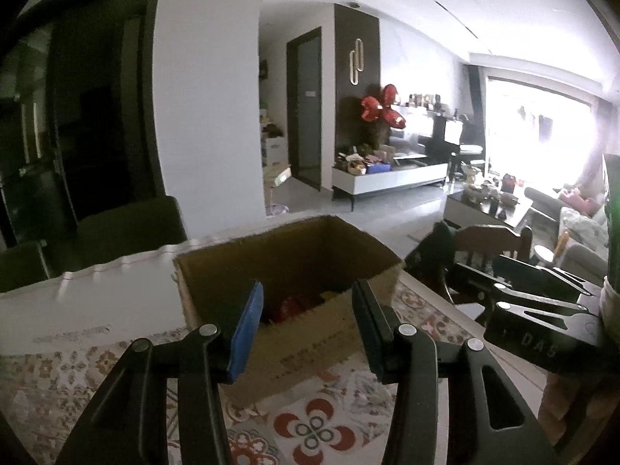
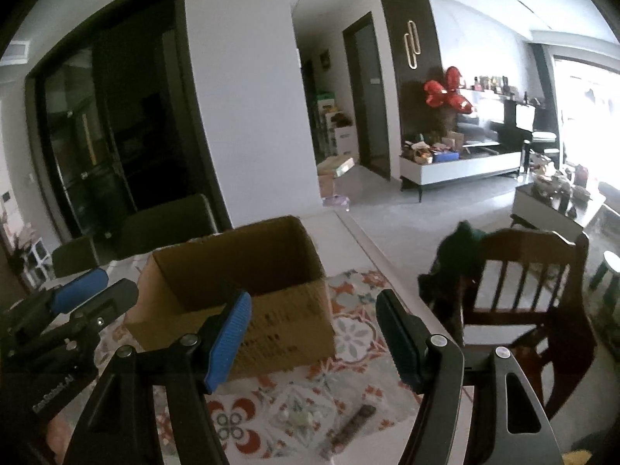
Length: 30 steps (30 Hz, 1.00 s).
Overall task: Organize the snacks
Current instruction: 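Withdraw both open grippers from the box toward the last snacks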
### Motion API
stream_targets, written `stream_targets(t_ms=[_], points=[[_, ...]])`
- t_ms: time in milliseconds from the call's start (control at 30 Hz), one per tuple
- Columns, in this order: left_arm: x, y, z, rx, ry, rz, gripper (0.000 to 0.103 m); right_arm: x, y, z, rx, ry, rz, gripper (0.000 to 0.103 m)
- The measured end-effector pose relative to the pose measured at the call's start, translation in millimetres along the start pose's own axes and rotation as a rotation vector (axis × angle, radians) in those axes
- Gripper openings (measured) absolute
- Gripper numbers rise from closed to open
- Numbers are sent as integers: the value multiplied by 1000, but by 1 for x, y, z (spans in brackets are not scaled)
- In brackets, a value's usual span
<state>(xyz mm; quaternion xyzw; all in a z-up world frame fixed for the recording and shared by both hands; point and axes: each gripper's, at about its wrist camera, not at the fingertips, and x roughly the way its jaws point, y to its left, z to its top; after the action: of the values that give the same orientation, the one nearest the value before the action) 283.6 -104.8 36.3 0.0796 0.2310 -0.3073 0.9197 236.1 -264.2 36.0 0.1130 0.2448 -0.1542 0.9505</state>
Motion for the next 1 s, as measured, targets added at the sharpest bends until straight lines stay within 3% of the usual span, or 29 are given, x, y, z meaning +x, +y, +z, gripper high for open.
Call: stream_targets(t_ms=[533,1000], points=[[9,-27,-48,140,36,-83,47,-14,-10,-53,-22,40,-75,68],[47,-54,-92,331,146,-193,47,9,-27,-109,27,179,-110,67]])
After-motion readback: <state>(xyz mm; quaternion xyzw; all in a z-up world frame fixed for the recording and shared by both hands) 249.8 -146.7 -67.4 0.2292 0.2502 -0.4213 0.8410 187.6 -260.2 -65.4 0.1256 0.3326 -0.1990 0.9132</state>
